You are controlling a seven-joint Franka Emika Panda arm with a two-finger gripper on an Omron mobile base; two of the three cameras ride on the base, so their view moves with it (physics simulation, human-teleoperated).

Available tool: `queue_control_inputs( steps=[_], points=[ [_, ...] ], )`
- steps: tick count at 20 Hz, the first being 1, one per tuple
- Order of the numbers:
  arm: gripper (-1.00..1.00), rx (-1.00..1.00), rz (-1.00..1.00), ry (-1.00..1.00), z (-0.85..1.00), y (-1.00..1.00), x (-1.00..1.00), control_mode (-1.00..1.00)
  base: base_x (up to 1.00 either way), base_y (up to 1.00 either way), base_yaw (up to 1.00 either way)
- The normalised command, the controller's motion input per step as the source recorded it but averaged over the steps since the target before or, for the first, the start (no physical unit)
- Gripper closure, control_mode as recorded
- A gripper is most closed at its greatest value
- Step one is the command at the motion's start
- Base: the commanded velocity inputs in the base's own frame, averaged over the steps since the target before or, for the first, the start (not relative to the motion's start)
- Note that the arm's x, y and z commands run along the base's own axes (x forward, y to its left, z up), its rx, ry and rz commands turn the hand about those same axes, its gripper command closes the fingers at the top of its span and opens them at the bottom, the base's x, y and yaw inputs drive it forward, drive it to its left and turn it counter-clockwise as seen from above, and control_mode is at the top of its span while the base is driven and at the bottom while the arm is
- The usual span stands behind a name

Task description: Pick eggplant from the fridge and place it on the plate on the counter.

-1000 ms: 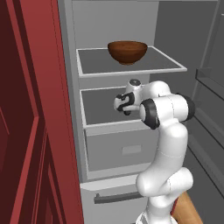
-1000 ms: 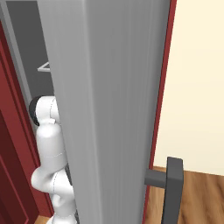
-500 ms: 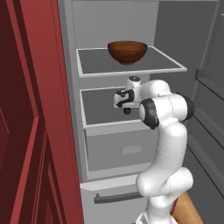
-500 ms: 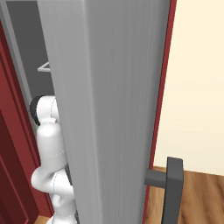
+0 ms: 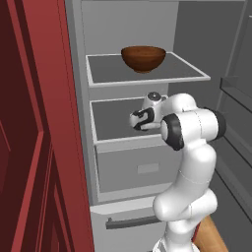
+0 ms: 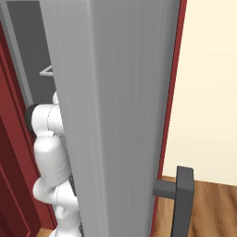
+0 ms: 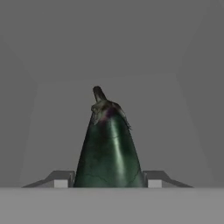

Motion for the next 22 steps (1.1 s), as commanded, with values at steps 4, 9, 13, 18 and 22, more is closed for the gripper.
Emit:
queue_control_inputs(
  steps=[4,9,13,18,22],
  points=[
    [1.0,0.0,0.0,-0.08,0.11,0.0,-0.37,-1.0,0.0,0.0,0.0],
    [1.0,0.0,0.0,-0.05,0.4,0.0,-0.64,-1.0,0.0,0.0,0.0],
    [1.0,0.0,-0.01,-0.04,0.28,0.0,-0.98,-1.0,0.0,0.0,0.0],
    [1.0,0.0,0.0,0.05,0.74,0.0,-0.87,-1.0,0.0,0.0,0.0],
    [1.0,0.0,0.0,0.2,1.0,0.0,-0.7,-1.0,0.0,0.0,0.0]
  ],
)
